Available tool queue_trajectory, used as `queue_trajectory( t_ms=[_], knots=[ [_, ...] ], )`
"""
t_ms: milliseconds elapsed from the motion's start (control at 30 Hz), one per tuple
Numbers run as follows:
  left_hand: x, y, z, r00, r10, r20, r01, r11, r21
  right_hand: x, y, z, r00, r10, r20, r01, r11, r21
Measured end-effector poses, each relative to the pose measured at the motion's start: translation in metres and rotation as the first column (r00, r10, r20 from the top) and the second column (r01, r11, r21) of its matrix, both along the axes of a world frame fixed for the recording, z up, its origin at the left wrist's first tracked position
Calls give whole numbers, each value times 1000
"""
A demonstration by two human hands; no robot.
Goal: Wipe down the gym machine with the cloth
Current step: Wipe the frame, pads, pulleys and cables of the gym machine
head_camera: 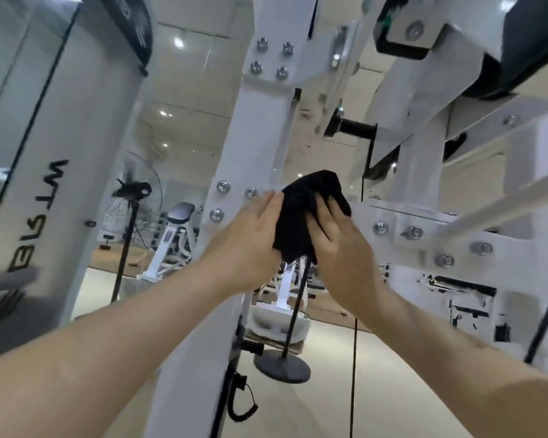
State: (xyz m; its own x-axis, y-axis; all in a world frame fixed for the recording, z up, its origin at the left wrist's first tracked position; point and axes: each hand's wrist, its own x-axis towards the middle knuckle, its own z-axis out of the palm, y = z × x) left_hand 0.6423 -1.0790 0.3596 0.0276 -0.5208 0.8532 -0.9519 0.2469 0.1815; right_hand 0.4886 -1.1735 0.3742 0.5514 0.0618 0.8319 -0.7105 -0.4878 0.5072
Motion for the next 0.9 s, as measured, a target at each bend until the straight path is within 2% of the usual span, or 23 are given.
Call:
queue_trajectory(
  t_ms=[67,167,233,300,333,400,433,500,600,667,767,900],
  knots=[
    [-4,-18,18,996,-86,10,86,996,-8,-11,-1,-1,999,47,-26,-48,998,-50],
    [-5,-36,42,965,-256,-59,252,965,-70,-18,8,5,997,57,-50,-57,998,-14],
    [2,-47,62,939,-329,-103,323,944,-69,-22,15,17,993,96,74,-99,994,44],
    [12,-58,78,962,-267,-54,269,962,41,-19,16,30,946,129,298,-160,984,82],
    [15,-63,83,983,-182,20,181,981,67,-13,15,34,938,88,336,-142,980,140],
    [18,-73,84,991,-57,122,62,997,-44,4,15,31,972,-75,222,12,962,274],
    [18,-77,83,992,-47,119,61,990,-123,13,14,28,977,-120,176,63,952,299],
    [19,-82,77,995,-71,69,86,966,-244,26,12,25,970,-131,207,62,949,310],
    [18,-88,74,993,-86,85,110,936,-334,19,9,18,967,-42,251,-24,967,253],
    [17,-88,72,993,-95,68,112,932,-343,-2,9,5,951,27,308,-97,972,214],
    [14,-88,70,993,-114,25,116,931,-345,-32,19,-14,877,44,478,-143,974,173],
    [14,-93,69,987,-160,5,149,909,-388,-2,25,18,817,29,576,-174,965,198]
  ],
)
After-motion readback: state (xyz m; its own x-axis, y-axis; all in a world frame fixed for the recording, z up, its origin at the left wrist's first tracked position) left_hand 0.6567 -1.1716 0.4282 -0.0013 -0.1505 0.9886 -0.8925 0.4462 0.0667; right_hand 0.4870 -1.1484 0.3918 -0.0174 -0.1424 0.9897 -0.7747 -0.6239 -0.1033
